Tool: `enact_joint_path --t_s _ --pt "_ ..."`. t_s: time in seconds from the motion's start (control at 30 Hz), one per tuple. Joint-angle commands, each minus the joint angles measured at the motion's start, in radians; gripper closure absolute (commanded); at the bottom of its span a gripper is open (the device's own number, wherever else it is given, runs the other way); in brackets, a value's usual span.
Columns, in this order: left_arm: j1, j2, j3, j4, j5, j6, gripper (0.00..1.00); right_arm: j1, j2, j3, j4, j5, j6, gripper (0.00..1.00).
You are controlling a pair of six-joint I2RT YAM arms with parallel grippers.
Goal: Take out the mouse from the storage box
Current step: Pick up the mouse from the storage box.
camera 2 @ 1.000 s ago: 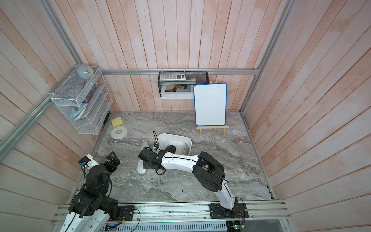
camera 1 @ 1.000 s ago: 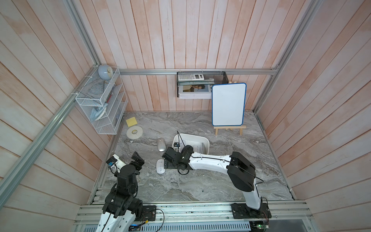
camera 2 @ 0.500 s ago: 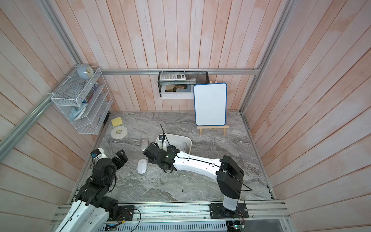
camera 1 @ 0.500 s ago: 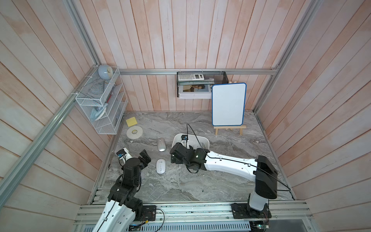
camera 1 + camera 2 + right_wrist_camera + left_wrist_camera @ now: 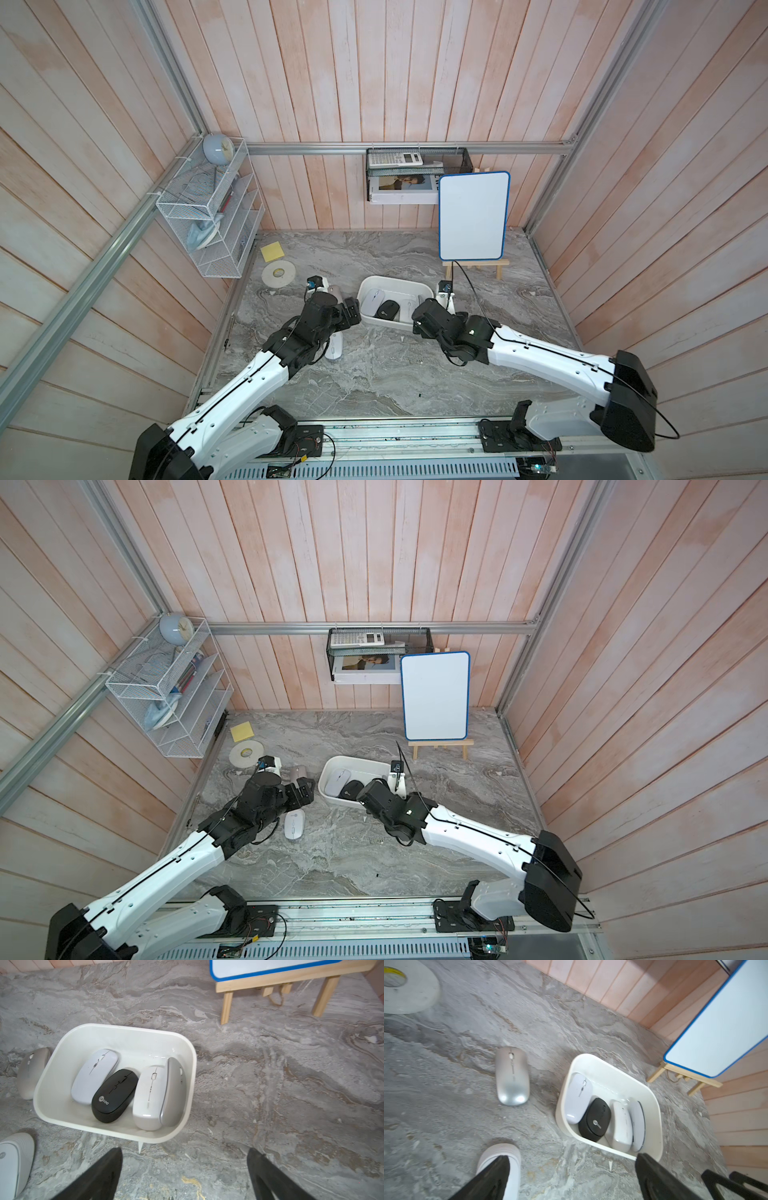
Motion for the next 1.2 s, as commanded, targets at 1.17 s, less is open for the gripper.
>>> enact_joint_path --t_s 1.17 --pt "-0.230 0.862 0.664 -0.089 0.164 -0.008 0.27 -0.310 -0.525 -0.477 0.182 -0.109 -0.294 0.03"
